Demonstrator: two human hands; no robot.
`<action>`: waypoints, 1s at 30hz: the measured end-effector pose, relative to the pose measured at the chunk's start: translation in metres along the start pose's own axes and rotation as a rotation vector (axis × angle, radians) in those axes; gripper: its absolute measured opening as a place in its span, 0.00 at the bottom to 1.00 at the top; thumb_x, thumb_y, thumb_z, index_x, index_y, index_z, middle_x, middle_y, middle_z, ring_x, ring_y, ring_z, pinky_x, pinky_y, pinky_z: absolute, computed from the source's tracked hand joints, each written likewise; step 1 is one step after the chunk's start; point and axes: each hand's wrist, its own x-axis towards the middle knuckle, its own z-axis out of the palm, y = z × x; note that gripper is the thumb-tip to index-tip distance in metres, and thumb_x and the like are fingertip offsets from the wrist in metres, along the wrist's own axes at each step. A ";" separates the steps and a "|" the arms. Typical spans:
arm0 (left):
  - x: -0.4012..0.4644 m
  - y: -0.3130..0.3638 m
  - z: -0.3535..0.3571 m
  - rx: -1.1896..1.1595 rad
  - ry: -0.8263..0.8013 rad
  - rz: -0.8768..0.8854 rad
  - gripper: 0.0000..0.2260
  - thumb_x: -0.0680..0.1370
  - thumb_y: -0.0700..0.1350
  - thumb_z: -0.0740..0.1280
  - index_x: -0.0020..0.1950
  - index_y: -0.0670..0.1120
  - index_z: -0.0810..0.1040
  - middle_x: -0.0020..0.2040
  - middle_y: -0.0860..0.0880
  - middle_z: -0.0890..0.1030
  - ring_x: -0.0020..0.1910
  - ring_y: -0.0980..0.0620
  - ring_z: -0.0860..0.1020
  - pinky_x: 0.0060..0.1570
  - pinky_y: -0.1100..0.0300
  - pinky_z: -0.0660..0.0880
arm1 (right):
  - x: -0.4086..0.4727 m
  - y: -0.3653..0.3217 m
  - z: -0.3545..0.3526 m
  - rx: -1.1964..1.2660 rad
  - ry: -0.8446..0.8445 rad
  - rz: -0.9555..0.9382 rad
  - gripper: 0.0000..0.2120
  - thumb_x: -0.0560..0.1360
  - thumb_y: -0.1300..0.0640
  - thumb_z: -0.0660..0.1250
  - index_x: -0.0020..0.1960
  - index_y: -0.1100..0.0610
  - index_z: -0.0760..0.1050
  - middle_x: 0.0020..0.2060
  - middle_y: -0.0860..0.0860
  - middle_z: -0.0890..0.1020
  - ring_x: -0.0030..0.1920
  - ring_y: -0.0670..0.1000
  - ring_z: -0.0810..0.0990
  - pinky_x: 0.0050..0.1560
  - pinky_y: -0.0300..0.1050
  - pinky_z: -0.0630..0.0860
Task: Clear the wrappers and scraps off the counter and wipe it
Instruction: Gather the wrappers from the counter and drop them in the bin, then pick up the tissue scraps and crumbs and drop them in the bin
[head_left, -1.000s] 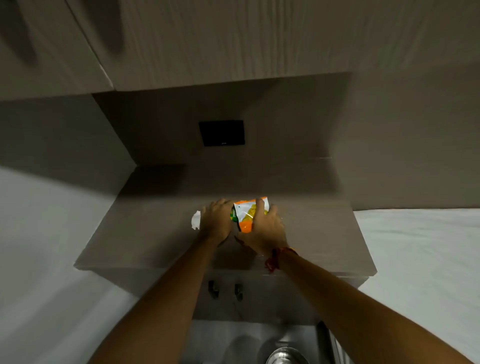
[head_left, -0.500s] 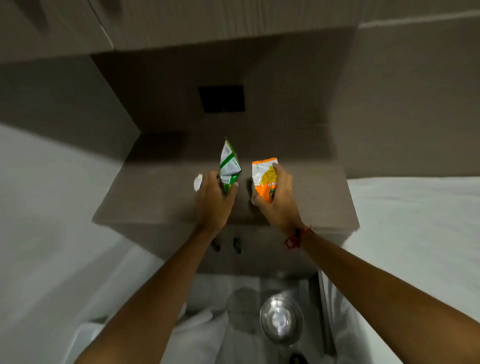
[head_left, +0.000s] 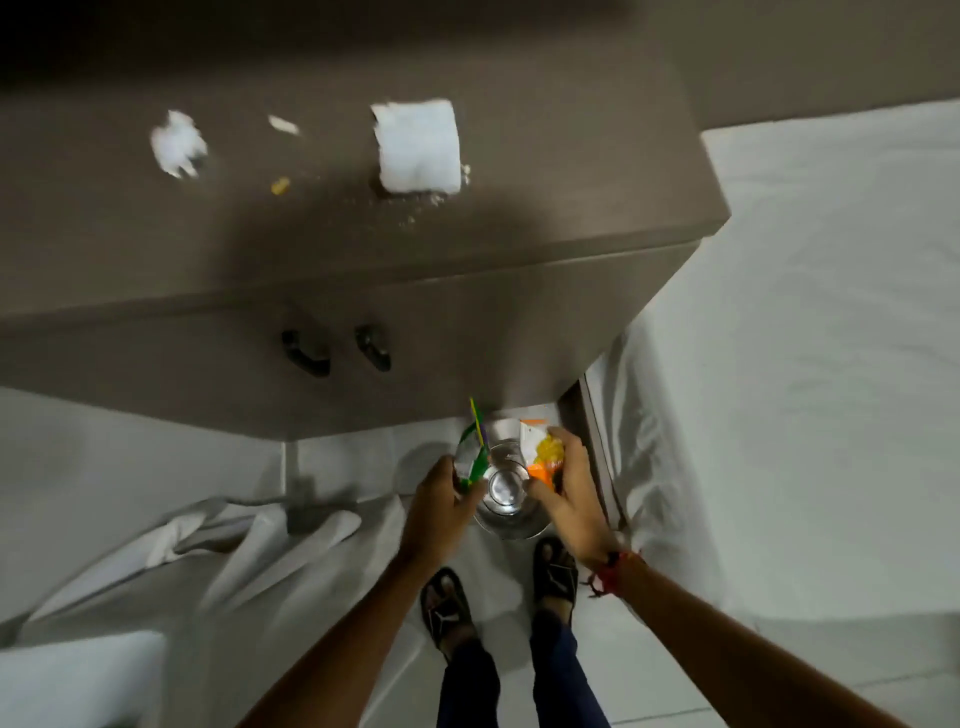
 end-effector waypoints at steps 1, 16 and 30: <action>0.014 -0.024 0.023 -0.007 -0.073 -0.116 0.13 0.76 0.53 0.73 0.47 0.45 0.75 0.41 0.45 0.83 0.40 0.44 0.82 0.39 0.54 0.75 | 0.008 0.031 0.007 0.062 0.018 0.106 0.29 0.71 0.61 0.69 0.69 0.50 0.65 0.64 0.57 0.73 0.64 0.58 0.75 0.66 0.58 0.73; 0.087 -0.114 0.134 0.115 -0.106 -0.123 0.18 0.78 0.45 0.69 0.67 0.41 0.75 0.61 0.40 0.81 0.62 0.40 0.79 0.58 0.56 0.76 | 0.066 0.184 0.051 -0.255 -0.002 0.230 0.26 0.72 0.55 0.65 0.70 0.51 0.68 0.63 0.52 0.74 0.63 0.54 0.74 0.63 0.55 0.75; 0.025 0.191 -0.215 -0.013 0.725 0.778 0.06 0.83 0.44 0.62 0.54 0.48 0.79 0.48 0.52 0.81 0.47 0.56 0.79 0.50 0.67 0.75 | 0.094 -0.283 0.020 -0.437 0.144 -0.978 0.08 0.72 0.64 0.62 0.49 0.55 0.72 0.43 0.50 0.75 0.43 0.53 0.75 0.40 0.47 0.73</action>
